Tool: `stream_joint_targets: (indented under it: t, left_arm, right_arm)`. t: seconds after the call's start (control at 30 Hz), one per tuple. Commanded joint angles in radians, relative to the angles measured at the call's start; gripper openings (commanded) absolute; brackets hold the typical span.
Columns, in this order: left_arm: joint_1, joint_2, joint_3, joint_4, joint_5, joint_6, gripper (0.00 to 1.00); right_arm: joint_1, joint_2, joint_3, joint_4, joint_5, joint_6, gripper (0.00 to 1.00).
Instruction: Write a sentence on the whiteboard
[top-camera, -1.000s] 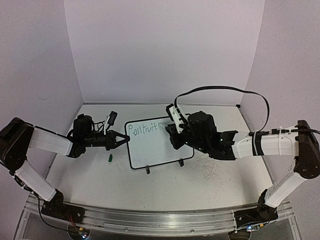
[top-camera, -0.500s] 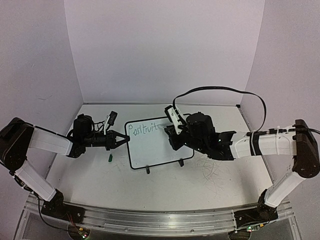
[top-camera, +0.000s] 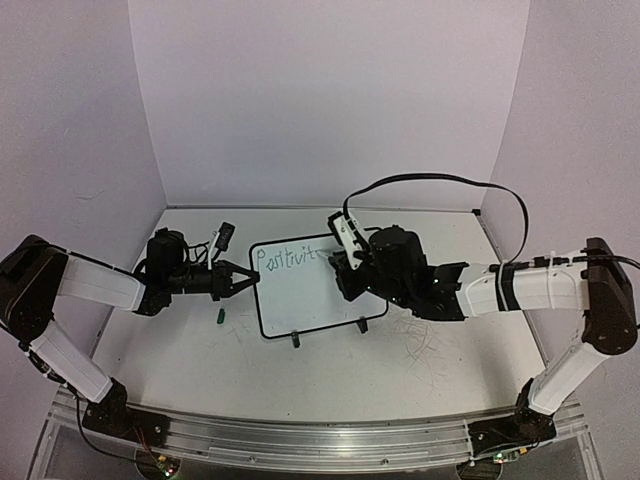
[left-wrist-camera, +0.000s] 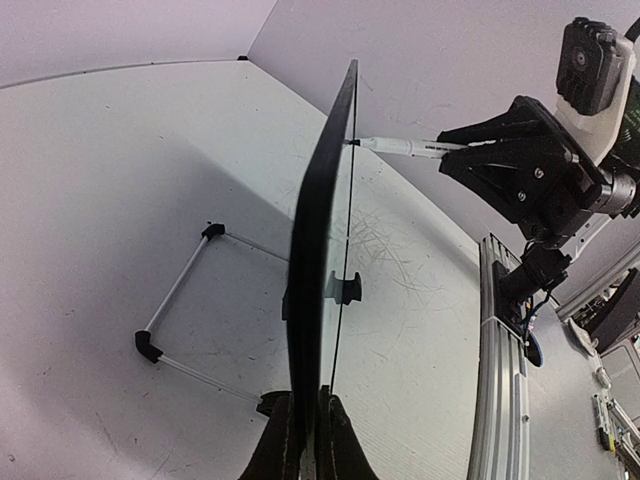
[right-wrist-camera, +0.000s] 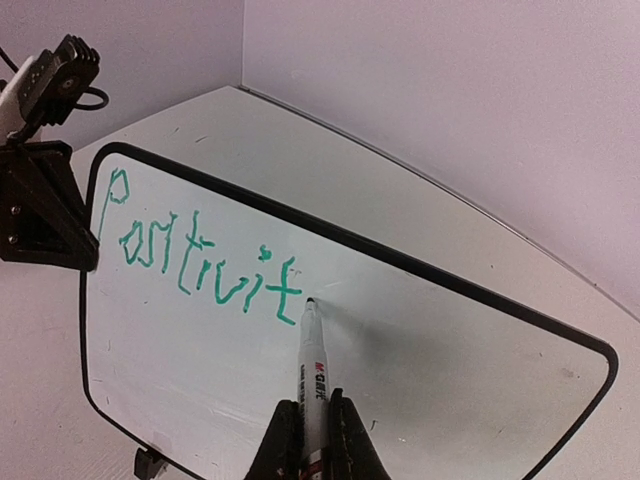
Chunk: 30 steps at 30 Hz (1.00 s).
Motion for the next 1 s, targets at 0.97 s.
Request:
stream_joint_targets:
  t: [0.97]
  left_arm:
    - [0.001, -0.034, 0.012, 0.052, -0.006, 0.038, 0.0]
  right_arm:
    - [-0.001, -0.022, -0.015, -0.033, 0.037, 0.041, 0.0]
